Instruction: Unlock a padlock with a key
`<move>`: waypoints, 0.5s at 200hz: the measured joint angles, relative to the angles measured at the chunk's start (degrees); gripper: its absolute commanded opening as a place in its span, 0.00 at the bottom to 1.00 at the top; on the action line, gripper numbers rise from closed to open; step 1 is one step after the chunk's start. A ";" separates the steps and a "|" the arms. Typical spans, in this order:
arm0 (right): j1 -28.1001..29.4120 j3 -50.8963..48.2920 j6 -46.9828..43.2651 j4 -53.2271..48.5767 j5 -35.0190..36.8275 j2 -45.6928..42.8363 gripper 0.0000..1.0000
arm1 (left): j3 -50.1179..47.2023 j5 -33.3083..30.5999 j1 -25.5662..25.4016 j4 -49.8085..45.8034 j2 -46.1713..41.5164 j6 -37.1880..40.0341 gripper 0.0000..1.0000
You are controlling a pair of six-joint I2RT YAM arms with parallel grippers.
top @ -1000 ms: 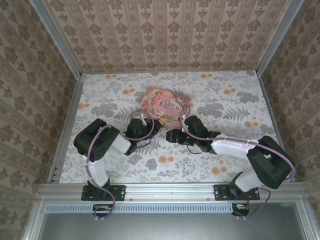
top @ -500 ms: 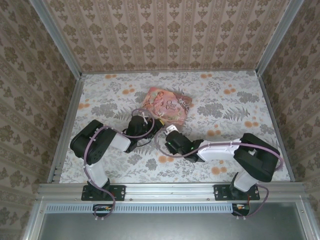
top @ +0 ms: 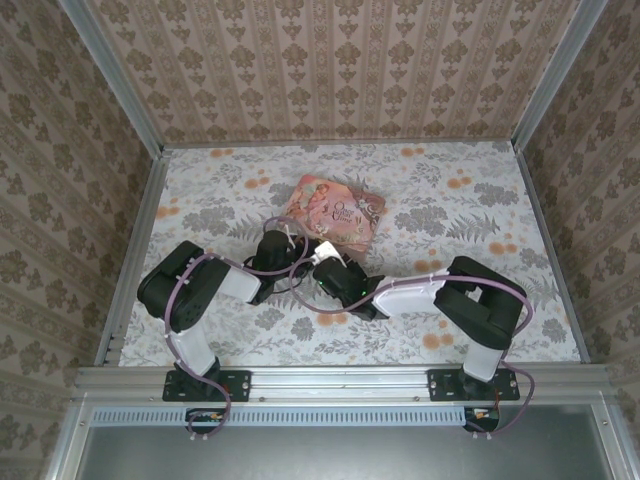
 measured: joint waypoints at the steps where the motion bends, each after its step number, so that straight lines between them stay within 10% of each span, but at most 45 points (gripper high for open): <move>1: 0.00 0.09 -0.02 0.02 0.04 0.09 0.38 | 0.00 -0.02 0.00 0.00 0.00 0.00 0.00; 100: -0.31 3.41 -1.64 2.51 4.74 4.52 0.26 | 0.00 0.13 0.11 -0.09 0.00 -0.22 0.00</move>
